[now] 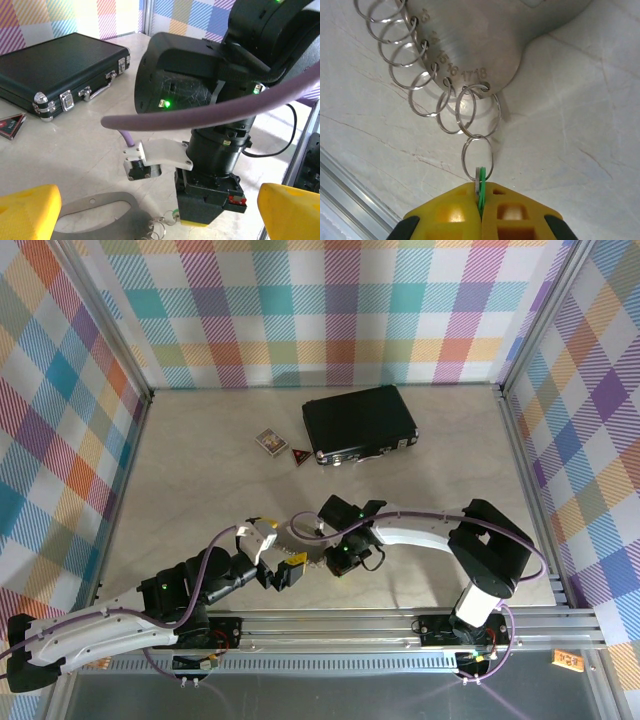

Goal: Put the keys on the keyring

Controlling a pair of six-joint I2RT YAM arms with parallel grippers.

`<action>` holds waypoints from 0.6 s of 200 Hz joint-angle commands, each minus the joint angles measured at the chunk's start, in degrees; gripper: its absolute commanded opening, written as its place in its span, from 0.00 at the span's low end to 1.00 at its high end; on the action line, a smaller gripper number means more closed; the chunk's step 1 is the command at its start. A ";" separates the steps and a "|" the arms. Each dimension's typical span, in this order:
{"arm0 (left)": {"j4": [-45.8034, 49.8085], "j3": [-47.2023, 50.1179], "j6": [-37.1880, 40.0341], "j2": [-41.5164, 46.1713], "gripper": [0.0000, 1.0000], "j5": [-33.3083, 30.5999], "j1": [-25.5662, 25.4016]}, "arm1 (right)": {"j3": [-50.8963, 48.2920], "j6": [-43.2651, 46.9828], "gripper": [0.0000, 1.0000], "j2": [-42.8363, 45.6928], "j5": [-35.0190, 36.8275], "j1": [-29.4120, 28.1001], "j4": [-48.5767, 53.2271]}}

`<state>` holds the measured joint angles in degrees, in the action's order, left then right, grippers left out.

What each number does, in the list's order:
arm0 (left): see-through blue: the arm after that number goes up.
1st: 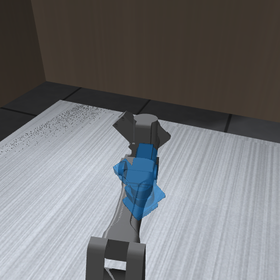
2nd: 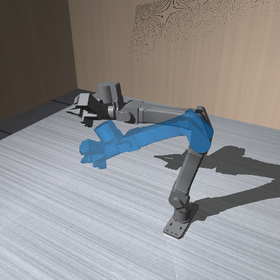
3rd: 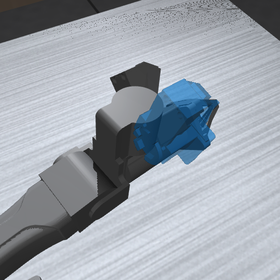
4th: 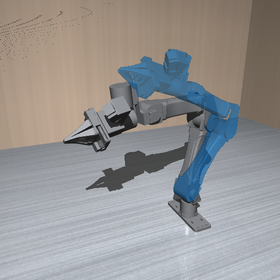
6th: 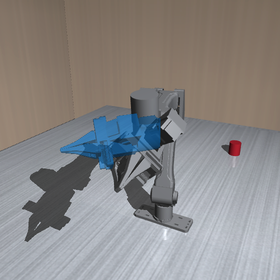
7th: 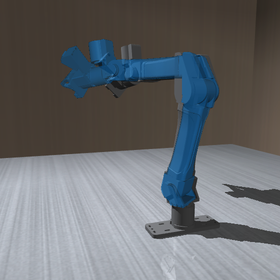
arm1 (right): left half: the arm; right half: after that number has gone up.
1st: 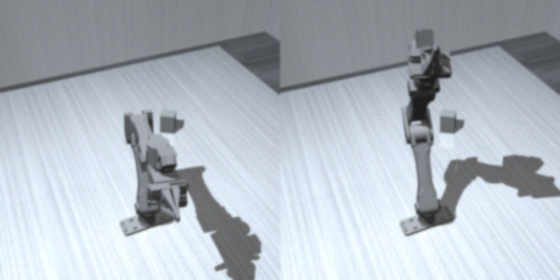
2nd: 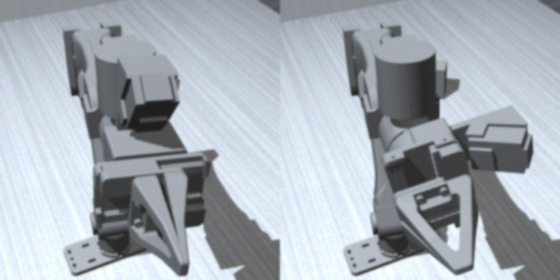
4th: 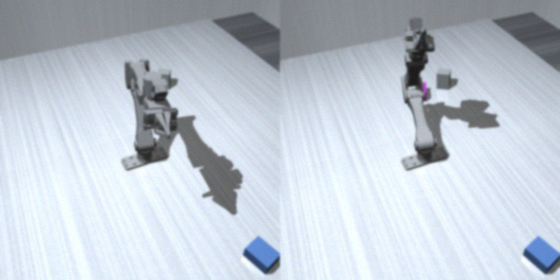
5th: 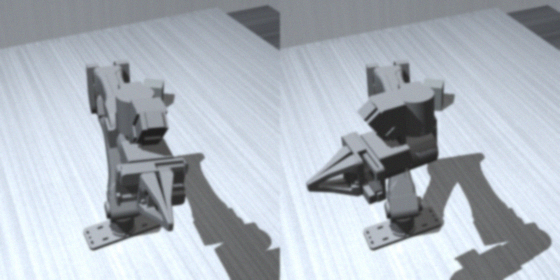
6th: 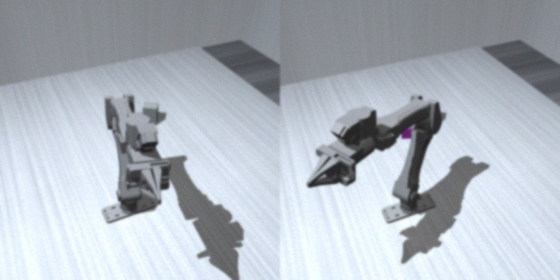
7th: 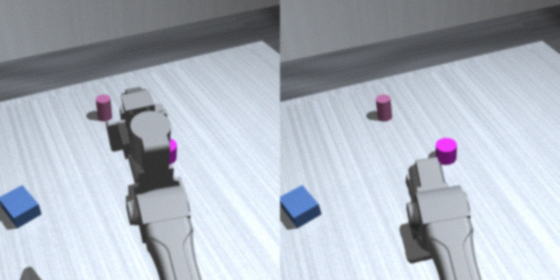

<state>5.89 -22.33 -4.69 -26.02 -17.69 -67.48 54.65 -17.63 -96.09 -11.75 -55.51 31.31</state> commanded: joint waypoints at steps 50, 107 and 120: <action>-0.71 -1.87 0.92 -1.03 1.00 -1.01 -0.02 | -2.94 -2.24 0.00 1.88 -2.13 -0.26 -0.76; -0.91 -1.14 0.09 -0.10 1.00 -0.90 -0.01 | -4.12 -2.59 0.03 2.05 -2.27 -0.49 -1.12; -0.81 -1.14 -0.13 0.09 1.00 -0.86 -0.02 | -4.11 -2.58 0.05 2.36 -2.25 -0.56 -0.88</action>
<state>5.82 -22.33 -4.71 -26.92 -17.69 -67.46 51.31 -19.31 -95.13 -12.99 -55.57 30.39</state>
